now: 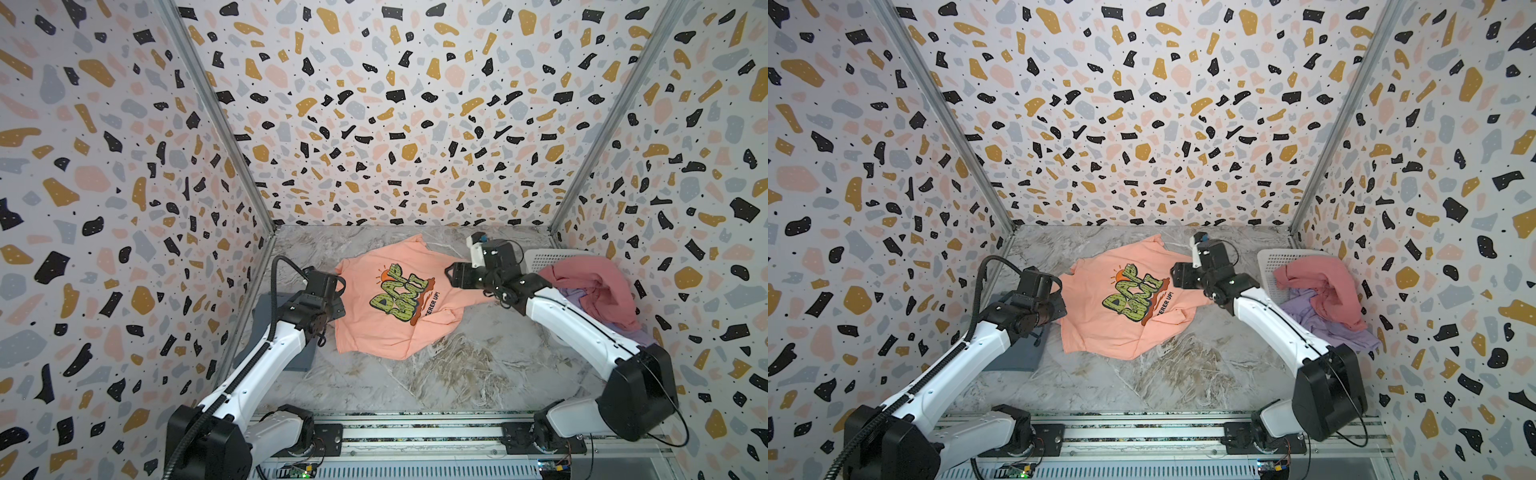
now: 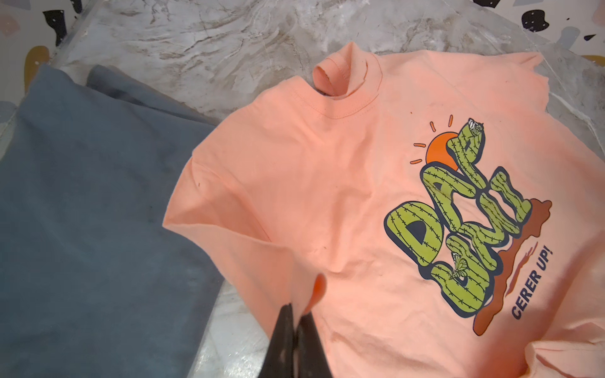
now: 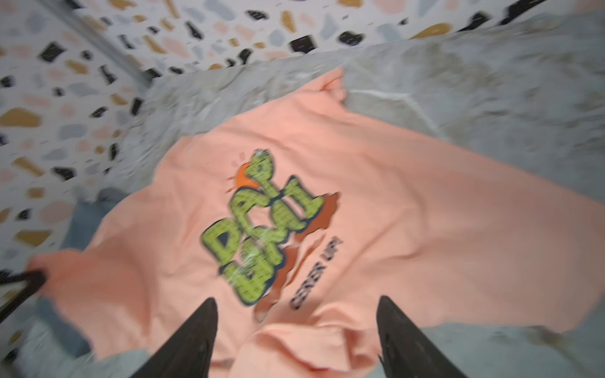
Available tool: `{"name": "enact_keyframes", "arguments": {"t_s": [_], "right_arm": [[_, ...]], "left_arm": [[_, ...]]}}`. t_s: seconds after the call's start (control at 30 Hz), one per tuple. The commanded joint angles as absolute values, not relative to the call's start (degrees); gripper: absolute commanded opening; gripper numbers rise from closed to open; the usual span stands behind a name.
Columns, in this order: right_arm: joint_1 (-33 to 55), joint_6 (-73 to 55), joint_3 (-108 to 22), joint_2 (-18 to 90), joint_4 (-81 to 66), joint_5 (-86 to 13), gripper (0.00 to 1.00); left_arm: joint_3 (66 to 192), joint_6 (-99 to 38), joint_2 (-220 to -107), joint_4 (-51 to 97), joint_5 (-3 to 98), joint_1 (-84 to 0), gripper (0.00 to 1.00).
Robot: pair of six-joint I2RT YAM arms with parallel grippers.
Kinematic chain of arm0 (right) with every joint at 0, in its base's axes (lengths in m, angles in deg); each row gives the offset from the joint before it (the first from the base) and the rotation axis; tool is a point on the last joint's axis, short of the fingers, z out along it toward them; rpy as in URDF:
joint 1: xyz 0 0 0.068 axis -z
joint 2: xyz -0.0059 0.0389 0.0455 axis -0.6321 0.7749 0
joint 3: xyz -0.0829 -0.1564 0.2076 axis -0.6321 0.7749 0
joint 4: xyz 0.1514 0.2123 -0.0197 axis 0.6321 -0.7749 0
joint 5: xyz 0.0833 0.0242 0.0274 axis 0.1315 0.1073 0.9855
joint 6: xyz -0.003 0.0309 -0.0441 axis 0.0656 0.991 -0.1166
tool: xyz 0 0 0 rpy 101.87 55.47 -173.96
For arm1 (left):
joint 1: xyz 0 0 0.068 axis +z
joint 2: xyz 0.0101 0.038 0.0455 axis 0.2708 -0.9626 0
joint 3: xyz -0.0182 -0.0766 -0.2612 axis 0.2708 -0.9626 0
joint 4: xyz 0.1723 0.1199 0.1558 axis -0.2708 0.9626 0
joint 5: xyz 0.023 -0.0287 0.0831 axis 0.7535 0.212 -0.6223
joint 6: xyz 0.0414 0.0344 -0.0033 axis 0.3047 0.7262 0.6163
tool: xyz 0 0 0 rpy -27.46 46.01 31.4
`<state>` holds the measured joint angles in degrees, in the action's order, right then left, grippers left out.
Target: Fold and stack the t-shirts
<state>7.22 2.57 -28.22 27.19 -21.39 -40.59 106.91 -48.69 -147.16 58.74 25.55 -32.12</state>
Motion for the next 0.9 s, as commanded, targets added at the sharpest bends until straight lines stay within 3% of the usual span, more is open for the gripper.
{"name": "enact_keyframes", "arguments": {"t_s": [0.0,0.2,0.5,0.73,0.87], "right_arm": [[1.78,11.49,-23.42,28.34,-19.65,-43.29,0.76],[-5.08,15.24,-25.75,37.41,-17.34,-52.44,0.76],[-10.83,14.76,-41.59,55.86,-32.18,-59.4,0.77],[-12.73,16.63,-41.04,57.92,-38.11,-63.12,0.75],[-13.51,17.79,-38.75,55.9,-41.26,-68.82,0.67]], "left_arm": [[109.35,-46.1,-147.1,57.66,27.3,-31.88,0.0],[108.58,-44.84,-145.65,58.77,28.99,-31.9,0.0],[108.26,-44.56,-142.2,59.28,28.71,-31.92,0.0],[108.96,-44.21,-141.96,59.43,28.31,-31.88,0.0],[108.87,-44.12,-142.55,58.9,28.49,-31.88,0.0]]}}
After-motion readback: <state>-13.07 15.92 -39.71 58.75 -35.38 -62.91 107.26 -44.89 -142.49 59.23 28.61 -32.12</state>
